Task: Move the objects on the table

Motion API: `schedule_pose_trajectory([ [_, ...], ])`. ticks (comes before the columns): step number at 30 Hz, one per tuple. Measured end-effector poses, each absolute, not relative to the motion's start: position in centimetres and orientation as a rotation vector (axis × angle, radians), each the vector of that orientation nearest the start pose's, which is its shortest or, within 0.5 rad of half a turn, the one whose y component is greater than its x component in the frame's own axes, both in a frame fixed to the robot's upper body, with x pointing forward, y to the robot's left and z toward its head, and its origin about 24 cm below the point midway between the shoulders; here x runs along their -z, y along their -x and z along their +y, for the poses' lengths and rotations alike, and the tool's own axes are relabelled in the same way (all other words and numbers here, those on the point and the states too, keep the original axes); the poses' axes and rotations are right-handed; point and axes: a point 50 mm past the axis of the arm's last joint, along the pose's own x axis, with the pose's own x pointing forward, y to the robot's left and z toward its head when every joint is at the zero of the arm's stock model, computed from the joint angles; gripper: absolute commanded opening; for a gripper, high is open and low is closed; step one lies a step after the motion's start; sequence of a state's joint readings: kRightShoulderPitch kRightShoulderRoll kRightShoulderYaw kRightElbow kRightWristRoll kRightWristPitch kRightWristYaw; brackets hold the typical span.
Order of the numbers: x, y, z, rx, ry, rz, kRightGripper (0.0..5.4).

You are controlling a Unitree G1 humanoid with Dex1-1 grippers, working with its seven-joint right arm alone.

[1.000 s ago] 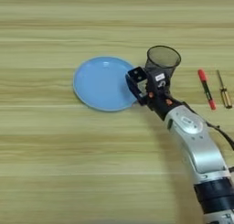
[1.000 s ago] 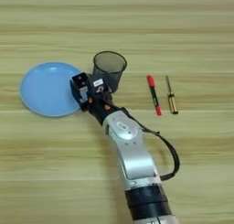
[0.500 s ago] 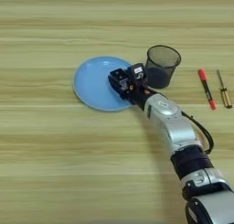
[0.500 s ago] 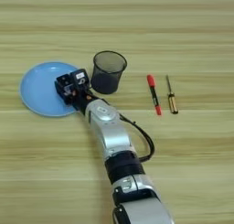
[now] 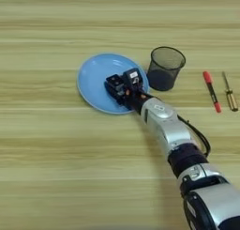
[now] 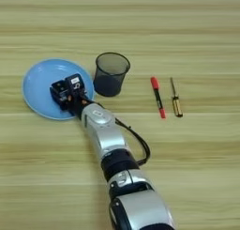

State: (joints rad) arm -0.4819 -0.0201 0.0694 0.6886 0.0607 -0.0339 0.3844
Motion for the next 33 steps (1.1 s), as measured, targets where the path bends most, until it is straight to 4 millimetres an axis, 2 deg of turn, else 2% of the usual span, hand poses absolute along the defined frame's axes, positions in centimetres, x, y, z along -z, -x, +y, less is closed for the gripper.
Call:
schedule_pose_trajectory([
  [4,-1.6,-32.4,-8.9,-0.552,0.006,0.222,3.09],
  [15,-1.5,-32.3,-8.8,-0.57,0.023,0.227,4.28],
  [24,-2.4,-32.3,-9.0,-0.569,0.049,0.18,5.39],
  [33,-4.5,-32.1,-9.1,-0.553,0.083,0.067,5.39],
])
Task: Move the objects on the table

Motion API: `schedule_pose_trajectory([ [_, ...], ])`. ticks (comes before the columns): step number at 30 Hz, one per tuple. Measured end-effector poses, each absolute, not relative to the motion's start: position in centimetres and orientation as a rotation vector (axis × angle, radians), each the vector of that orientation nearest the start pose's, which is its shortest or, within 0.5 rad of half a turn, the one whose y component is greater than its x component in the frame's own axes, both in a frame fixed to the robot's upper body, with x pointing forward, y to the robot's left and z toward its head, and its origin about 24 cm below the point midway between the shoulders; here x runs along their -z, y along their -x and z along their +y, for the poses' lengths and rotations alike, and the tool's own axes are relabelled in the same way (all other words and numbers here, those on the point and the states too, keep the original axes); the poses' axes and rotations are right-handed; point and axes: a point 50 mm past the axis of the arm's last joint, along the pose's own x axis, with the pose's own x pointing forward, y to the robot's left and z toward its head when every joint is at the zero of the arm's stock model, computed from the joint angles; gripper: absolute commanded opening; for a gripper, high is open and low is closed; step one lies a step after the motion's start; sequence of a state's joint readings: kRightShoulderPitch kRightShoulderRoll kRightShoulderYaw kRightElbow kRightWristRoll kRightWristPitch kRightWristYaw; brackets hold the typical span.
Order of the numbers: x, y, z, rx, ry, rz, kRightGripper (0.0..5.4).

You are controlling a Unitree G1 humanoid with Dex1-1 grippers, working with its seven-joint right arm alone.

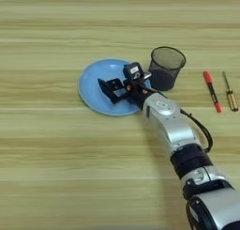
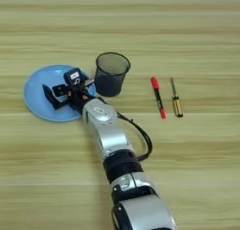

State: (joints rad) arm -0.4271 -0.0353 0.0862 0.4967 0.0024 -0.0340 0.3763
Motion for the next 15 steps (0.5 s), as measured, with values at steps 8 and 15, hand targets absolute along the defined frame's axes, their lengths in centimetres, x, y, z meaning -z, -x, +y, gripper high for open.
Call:
schedule_pose_trajectory([
  [8,-7.0,-30.8,-8.9,-0.554,0.099,-0.083,5.39],
  [15,-11.2,-29.0,-12.1,-0.433,0.117,-0.245,5.39],
])
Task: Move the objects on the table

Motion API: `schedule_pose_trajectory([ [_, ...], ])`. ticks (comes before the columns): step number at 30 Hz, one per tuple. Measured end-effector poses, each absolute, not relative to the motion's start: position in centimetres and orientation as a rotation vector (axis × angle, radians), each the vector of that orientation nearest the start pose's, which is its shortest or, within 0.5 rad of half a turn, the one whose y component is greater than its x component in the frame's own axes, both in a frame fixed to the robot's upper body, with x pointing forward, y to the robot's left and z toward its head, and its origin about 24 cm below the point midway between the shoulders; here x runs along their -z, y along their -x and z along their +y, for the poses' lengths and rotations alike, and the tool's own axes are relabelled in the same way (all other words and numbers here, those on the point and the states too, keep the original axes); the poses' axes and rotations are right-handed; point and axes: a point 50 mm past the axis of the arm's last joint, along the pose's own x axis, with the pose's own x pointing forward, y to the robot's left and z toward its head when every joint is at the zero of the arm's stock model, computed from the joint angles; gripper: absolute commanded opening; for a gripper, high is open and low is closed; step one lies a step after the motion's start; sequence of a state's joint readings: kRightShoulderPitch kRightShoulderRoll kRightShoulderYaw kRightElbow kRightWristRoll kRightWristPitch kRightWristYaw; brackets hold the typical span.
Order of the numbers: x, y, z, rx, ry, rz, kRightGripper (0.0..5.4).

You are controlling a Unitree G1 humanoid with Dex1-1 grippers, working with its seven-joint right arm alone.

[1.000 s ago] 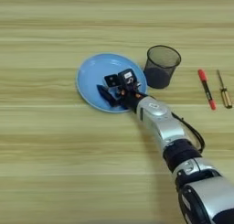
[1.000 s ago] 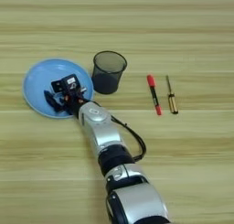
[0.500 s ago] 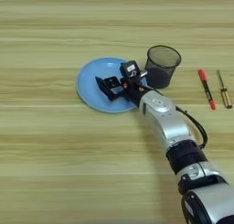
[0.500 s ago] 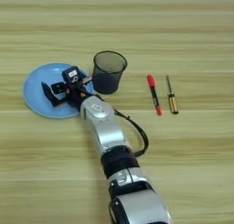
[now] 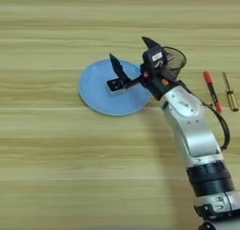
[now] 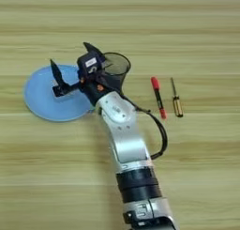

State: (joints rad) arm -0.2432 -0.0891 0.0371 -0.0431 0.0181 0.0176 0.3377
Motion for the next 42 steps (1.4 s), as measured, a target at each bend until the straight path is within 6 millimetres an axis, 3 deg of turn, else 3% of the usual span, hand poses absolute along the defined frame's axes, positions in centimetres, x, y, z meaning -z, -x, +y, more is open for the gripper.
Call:
schedule_pose_trajectory([
  [4,-11.7,-28.2,-14.9,-0.327,0.129,-0.256,5.39],
  [12,-10.5,-25.6,-21.9,-0.035,0.147,-0.194,5.39],
  [19,-6.8,-25.5,-25.6,0.209,0.154,-0.078,5.39],
  [29,-2.9,-25.1,-29.1,0.363,0.138,0.056,5.39],
  [42,-1.9,-25.1,-30.9,0.398,0.133,0.089,5.39],
])
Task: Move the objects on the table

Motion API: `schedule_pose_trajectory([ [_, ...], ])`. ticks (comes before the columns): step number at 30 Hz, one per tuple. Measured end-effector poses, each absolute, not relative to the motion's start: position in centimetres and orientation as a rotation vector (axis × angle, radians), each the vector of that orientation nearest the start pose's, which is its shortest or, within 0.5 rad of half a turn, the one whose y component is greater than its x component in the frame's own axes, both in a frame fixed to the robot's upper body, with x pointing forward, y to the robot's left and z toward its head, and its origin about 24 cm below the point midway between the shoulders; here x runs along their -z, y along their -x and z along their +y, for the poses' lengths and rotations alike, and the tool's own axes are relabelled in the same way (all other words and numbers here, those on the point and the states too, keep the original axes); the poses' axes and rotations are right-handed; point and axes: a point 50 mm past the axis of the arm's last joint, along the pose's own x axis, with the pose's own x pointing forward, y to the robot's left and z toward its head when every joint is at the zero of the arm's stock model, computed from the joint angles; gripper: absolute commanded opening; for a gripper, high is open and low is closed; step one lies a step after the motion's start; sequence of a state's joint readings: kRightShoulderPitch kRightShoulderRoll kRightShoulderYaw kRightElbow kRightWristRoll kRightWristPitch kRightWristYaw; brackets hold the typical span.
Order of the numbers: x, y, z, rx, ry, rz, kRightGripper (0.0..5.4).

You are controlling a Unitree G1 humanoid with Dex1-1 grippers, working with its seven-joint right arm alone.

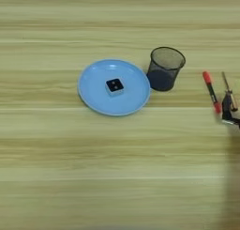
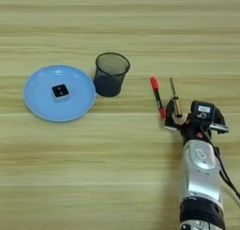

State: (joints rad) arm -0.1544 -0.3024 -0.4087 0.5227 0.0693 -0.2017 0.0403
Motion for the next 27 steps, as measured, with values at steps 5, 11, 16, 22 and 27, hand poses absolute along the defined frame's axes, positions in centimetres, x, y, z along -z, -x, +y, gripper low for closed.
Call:
schedule_pose_trajectory([
  [5,-1.5,-25.1,-30.9,0.398,0.115,0.098,5.39],
  [11,-1.0,-25.2,-30.9,0.394,0.102,0.122,5.39],
  [16,-0.6,-25.2,-31.0,0.387,0.083,0.139,5.39],
  [22,-0.4,-25.2,-31.4,0.393,0.086,0.155,5.39],
  [27,-0.5,-25.1,-31.7,0.402,0.093,0.156,5.39],
])
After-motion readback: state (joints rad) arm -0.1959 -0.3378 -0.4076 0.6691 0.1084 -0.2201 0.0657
